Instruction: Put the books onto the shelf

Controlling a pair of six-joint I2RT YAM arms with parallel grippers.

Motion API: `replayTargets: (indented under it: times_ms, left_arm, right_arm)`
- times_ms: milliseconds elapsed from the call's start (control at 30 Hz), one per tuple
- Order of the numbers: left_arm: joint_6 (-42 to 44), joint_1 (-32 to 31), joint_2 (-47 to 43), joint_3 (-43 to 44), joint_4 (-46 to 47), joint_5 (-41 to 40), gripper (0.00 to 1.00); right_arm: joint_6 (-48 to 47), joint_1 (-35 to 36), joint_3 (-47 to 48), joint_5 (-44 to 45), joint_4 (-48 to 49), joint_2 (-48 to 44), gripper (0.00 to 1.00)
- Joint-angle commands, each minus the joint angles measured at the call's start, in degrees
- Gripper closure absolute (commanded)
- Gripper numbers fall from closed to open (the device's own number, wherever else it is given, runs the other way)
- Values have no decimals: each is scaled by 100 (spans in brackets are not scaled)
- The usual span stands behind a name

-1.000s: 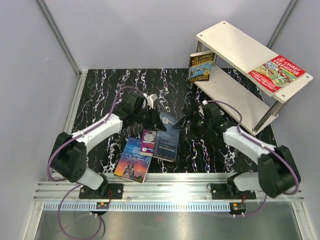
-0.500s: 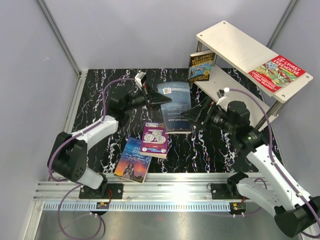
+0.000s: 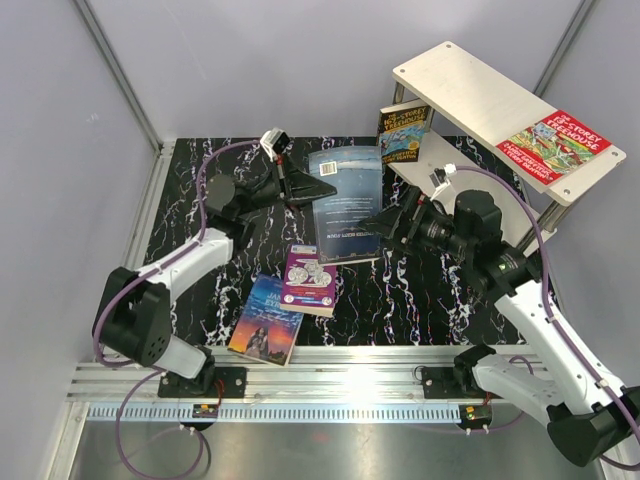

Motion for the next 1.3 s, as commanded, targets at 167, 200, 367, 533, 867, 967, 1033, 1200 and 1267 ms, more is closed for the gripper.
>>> replayTargets:
  times_ms: [167, 200, 367, 533, 867, 967, 1033, 1200, 1267]
  left_arm:
    - [-1608, -92, -214, -601, 3029, -419, 100]
    - [-1906, -92, -65, -698, 3473, -813, 100]
    - [-2226, -188, 253, -691, 3662, -799, 100]
    - [-2130, -232, 332, -532, 3575, -650, 100]
    - [-1488, -223, 270, -488, 2660, -166, 100]
    - [-1269, -232, 209, -339, 2180, -17, 68]
    - [-594, -223, -35, -181, 1478, 211, 41]
    - [1951, -232, -687, 267, -2213, 248, 1]
    - [2710, -232, -923, 608, -3937, 81, 1]
  right_arm:
    - [941, 2, -295, -383, 1595, -153, 0]
    - [1073, 2, -374, -453, 1808, -223, 0]
    - [1268, 2, -507, -647, 2136, -346, 0]
    - [1241, -7, -472, -533, 2003, -522, 22]
    - [793, 2, -428, -32, 554, -1199, 100]
    - [618, 2, -52, 99, 133, -1112, 100]
    - [136, 2, 779, 545, -715, -971, 100]
    - [-1208, 2, 3503, 2590, -2372, -145, 100]
    - [-1543, 2, 4174, 3121, -2759, 92, 100]
